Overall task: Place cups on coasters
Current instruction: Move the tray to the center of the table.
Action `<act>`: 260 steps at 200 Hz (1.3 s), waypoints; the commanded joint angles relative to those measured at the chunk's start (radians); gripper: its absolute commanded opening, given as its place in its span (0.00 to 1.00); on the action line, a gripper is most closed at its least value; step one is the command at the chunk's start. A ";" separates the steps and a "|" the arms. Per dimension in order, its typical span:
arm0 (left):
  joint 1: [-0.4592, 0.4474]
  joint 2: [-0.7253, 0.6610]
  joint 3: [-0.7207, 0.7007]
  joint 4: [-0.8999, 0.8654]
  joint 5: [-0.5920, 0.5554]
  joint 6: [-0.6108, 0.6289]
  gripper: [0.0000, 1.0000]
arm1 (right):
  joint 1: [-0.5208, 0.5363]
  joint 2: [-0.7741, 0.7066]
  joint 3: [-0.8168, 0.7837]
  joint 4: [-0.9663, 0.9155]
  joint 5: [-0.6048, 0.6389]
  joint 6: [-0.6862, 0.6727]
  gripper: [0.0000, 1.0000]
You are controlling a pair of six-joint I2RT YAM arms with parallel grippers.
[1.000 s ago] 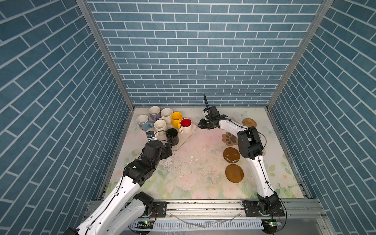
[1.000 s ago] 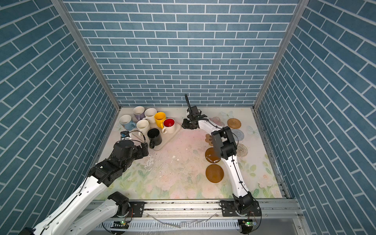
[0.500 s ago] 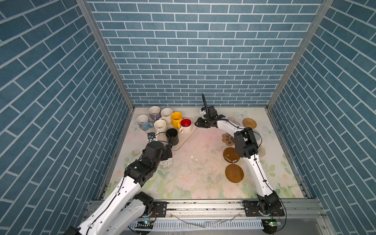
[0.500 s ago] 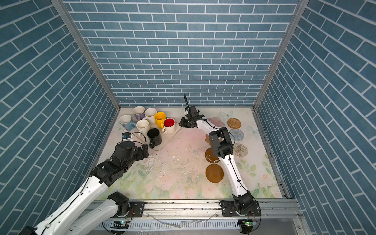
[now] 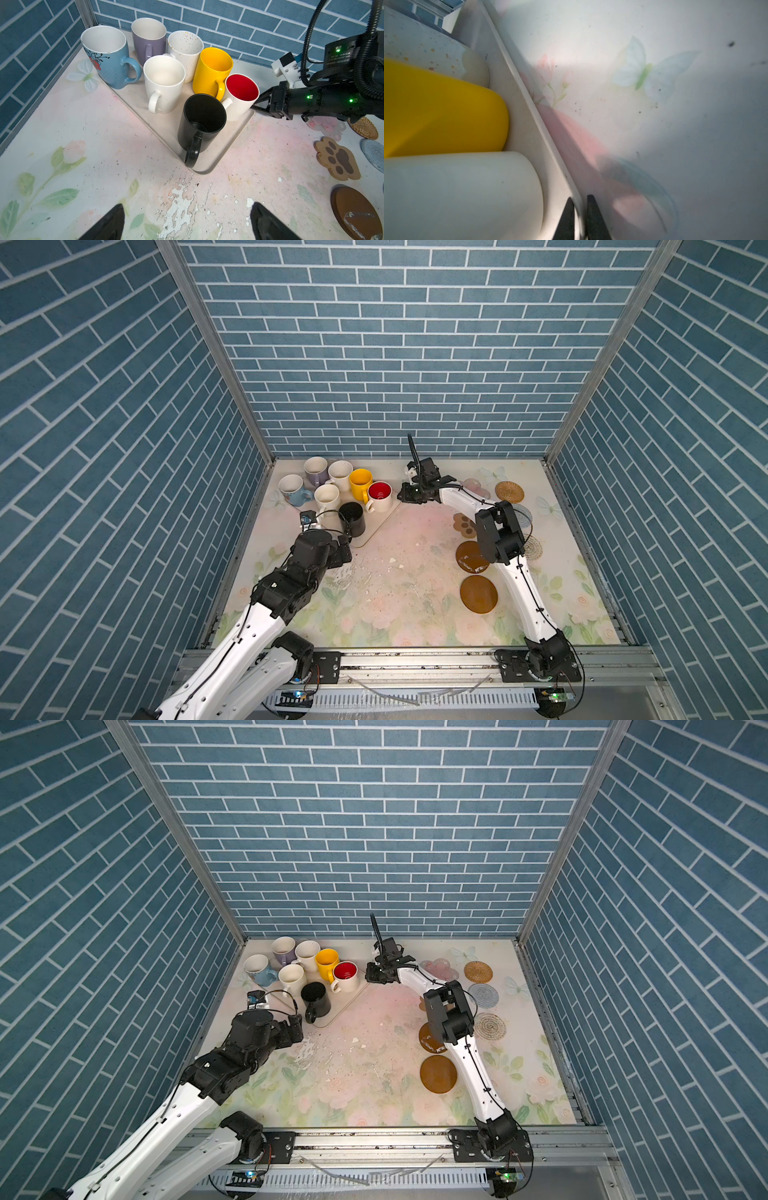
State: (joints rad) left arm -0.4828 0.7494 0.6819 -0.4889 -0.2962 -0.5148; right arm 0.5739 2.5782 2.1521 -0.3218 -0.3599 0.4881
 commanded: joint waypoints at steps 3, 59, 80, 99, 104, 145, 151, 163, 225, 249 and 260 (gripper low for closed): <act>0.006 -0.017 0.004 -0.017 0.003 -0.007 0.96 | 0.019 0.018 -0.009 -0.034 0.028 0.010 0.07; 0.006 -0.036 0.013 -0.039 0.002 -0.012 0.95 | 0.026 -0.064 -0.124 0.001 0.060 0.007 0.00; 0.007 -0.041 0.013 -0.043 0.000 -0.013 0.95 | 0.028 -0.113 -0.202 0.033 0.074 0.008 0.00; 0.007 -0.041 0.037 -0.052 0.000 -0.013 0.95 | 0.033 -0.161 -0.274 0.058 0.087 0.010 0.00; 0.006 -0.041 0.039 -0.054 0.000 -0.013 0.95 | 0.034 -0.172 -0.291 0.063 0.091 0.012 0.00; 0.005 -0.059 0.038 -0.064 -0.006 -0.024 0.95 | 0.040 -0.277 -0.461 0.138 0.122 0.044 0.00; 0.006 -0.062 0.038 -0.066 -0.006 -0.024 0.95 | 0.042 -0.290 -0.484 0.145 0.125 0.047 0.00; 0.006 -0.063 0.039 -0.071 -0.007 -0.025 0.95 | 0.044 -0.316 -0.527 0.157 0.131 0.052 0.00; 0.007 -0.083 0.033 -0.070 -0.036 -0.019 0.95 | 0.082 -0.485 -0.775 0.244 0.157 0.069 0.00; 0.005 -0.078 0.044 -0.067 -0.041 -0.007 0.95 | 0.101 -0.533 -0.850 0.259 0.161 0.072 0.00; 0.006 -0.072 0.047 -0.060 -0.037 -0.005 0.95 | 0.113 -0.555 -0.881 0.261 0.165 0.067 0.00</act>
State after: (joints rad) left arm -0.4828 0.6731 0.7013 -0.5468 -0.3176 -0.5339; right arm 0.6552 2.1071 1.3518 -0.0177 -0.1753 0.6228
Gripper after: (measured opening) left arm 0.953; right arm 0.089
